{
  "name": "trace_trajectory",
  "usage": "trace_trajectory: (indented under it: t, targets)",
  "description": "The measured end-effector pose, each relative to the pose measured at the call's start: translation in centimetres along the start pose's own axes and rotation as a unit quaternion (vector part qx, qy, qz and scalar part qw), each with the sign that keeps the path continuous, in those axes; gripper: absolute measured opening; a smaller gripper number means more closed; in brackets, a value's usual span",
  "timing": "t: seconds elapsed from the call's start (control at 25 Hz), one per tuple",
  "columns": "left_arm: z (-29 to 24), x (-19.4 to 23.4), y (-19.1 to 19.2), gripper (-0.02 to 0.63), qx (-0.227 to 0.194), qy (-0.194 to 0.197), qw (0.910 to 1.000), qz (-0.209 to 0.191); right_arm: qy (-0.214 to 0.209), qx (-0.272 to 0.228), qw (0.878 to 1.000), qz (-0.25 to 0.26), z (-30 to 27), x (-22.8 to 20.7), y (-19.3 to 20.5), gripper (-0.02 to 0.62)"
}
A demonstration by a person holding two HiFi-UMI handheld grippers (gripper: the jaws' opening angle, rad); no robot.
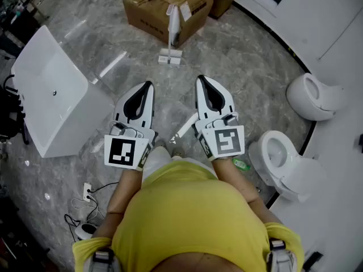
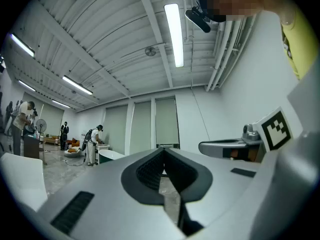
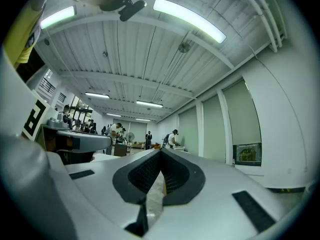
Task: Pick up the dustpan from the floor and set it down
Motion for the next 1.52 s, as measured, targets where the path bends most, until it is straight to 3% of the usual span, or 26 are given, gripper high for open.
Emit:
trace_trajectory:
  t: [0.36, 0.76, 1.12, 1.52]
  targets:
    - [-4.6, 3.5, 1.6, 0.002, 0.002, 0.01, 0.9999, 0.008, -0.008, -0.01, 1.0, -0.027, -5.4, -2.2, 1.5, 0.034]
    - [-14.1, 14.7, 2.9, 0.002, 0.003, 0.04, 0.9992, 0.0, 0.011, 0.004, 0.999, -0.03, -18.8, -3.5, 3.0, 0.095]
    - [-20.2, 22.6, 3.7, 0.002, 0.022, 0.099, 0.9948, 0.0, 0.051, 0.016, 0.998, -0.044, -28.3, -2.9, 3.6, 0.118]
    - [-24.2, 25.8, 4.7, 0.002, 0.008, 0.118, 0.9929, 0.013, 0.069, 0.036, 0.996, -0.042, -32.3, -3.7, 4.4, 0.12]
Point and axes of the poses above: the fingertips, and each gripper's own axes: z backward along the fingers, x to its left, y out of its underside, the point moved 6 cm from there along z, backward along the fingers, and after that the axes turned 6 degrees about x, right-handed, at the moved point
